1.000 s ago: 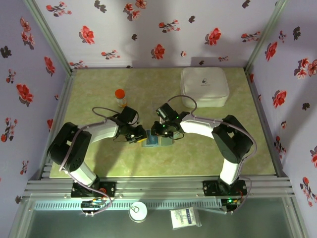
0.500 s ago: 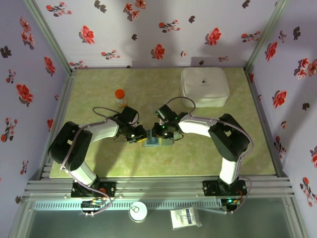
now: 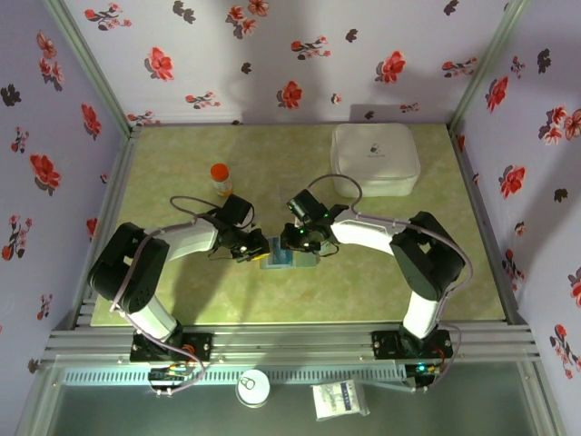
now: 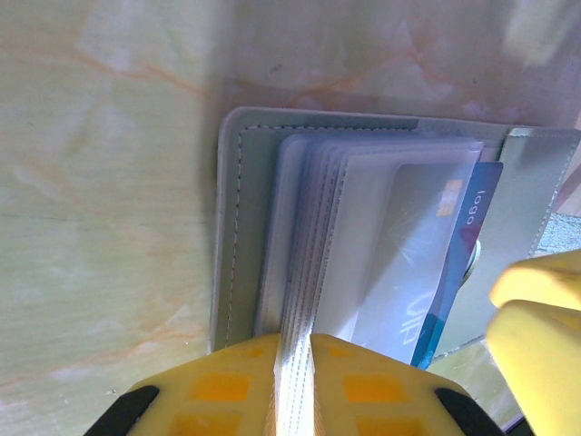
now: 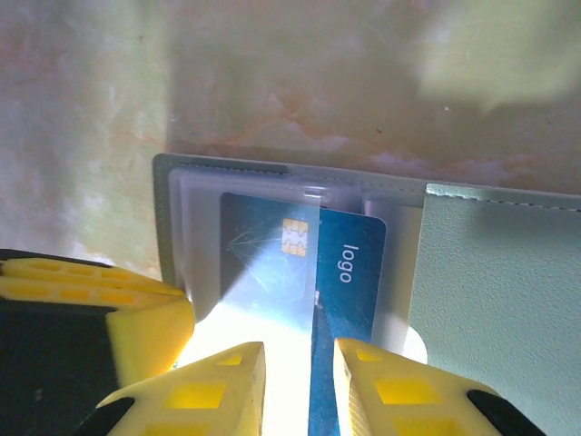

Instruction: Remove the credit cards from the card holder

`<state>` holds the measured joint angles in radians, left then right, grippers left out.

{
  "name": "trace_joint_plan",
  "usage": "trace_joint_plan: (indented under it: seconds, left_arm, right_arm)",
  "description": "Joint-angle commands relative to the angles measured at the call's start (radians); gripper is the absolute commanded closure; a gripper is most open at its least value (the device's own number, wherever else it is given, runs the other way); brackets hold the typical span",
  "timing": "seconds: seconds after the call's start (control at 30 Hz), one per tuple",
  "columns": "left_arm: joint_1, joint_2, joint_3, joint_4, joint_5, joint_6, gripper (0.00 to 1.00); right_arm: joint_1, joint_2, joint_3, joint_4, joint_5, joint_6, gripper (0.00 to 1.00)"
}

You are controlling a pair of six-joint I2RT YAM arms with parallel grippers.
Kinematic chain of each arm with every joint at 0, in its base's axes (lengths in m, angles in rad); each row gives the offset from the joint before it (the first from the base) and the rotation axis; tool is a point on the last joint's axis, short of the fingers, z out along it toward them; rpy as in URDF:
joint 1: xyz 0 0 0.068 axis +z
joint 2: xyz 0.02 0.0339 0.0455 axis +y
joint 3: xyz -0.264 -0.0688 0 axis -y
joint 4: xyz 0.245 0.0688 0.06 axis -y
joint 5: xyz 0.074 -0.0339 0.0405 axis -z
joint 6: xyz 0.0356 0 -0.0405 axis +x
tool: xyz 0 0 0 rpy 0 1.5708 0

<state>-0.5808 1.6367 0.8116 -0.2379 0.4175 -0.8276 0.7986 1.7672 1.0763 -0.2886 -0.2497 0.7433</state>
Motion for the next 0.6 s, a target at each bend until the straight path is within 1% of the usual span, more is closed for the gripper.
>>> trace_joint_plan:
  seconds: [0.0,0.1,0.3,0.47,0.57]
  left_arm:
    - [-0.005,-0.029,0.027,-0.044,-0.023,0.021,0.86]
    - [-0.005,-0.048,0.037,-0.051,-0.024,0.019,0.86]
    - [-0.009,-0.063,0.061,-0.059,-0.016,0.015,0.89]
    - [-0.029,-0.032,0.097,-0.06,-0.011,0.02,0.92]
    - [-0.039,0.0,0.12,-0.057,-0.01,0.025,0.93]
  right_arm:
    - [-0.001,-0.054,-0.026,-0.024,0.032,-0.015,0.72]
    - [-0.006,-0.074,-0.048,-0.012,0.035,-0.009,0.71]
    - [-0.024,-0.119,-0.137,0.113,-0.013,0.01,0.7]
    - [-0.039,-0.125,-0.182,0.171,-0.031,0.025,0.69]
    - [-0.051,-0.113,-0.191,0.186,-0.047,0.033,0.71]
